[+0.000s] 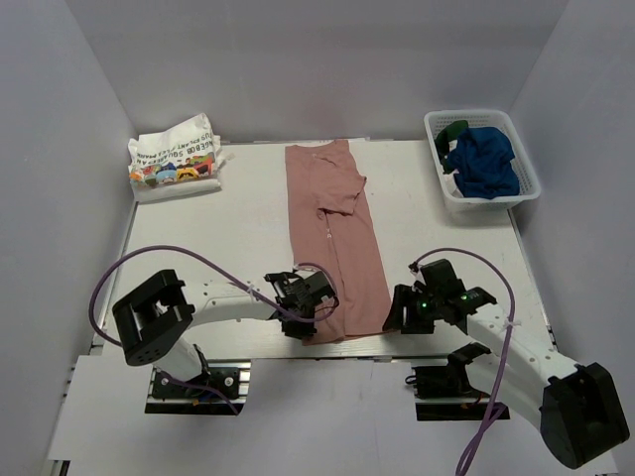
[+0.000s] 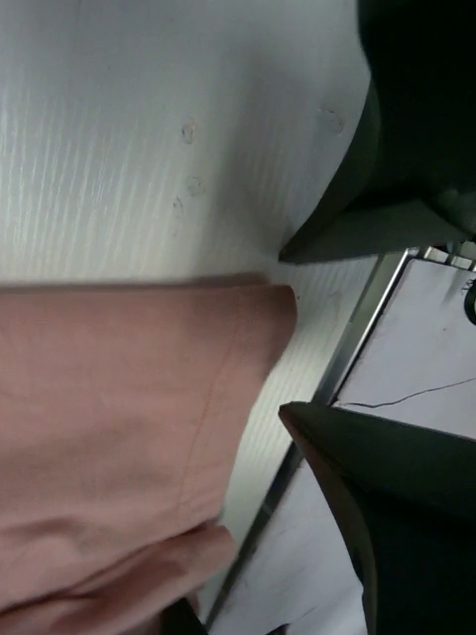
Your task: Fold and stack the t-shirts
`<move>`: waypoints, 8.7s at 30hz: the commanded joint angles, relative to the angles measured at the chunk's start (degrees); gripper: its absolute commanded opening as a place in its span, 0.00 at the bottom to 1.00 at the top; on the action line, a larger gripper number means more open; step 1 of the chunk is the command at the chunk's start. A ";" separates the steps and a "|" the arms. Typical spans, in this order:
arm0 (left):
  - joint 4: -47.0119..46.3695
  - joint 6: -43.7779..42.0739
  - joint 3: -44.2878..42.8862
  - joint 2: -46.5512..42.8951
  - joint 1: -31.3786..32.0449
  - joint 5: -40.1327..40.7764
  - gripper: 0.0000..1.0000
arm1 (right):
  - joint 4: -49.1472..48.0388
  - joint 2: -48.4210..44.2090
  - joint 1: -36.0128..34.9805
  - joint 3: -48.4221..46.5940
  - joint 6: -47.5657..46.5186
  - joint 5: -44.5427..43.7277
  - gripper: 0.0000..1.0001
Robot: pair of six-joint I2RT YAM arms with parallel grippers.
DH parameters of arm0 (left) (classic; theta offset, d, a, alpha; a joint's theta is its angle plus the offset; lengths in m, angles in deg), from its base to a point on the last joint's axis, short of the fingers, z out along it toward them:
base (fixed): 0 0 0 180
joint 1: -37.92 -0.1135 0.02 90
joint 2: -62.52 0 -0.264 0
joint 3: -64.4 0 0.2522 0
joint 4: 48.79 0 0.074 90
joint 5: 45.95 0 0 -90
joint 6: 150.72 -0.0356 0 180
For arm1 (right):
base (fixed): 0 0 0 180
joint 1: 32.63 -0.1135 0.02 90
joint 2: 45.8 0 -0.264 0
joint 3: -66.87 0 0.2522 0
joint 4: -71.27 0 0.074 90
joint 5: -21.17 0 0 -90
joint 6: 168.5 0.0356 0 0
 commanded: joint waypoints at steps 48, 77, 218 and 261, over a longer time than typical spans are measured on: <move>15.00 -14.77 -49.58 23.65 -22.96 17.95 0.00 | -14.11 36.56 -1.77 -43.97 -8.16 -22.29 0.00; 9.41 -22.96 -65.80 33.62 -36.15 14.63 0.99 | -14.19 60.50 4.55 -70.20 -9.48 -13.16 0.90; -10.14 -16.19 -1.25 6.19 -19.28 -14.38 0.00 | -16.41 11.01 5.96 -6.54 -8.78 7.68 0.00; 0.16 -28.49 -80.59 40.78 -38.69 -9.19 0.00 | -16.13 54.06 17.03 -66.64 -7.28 5.55 0.00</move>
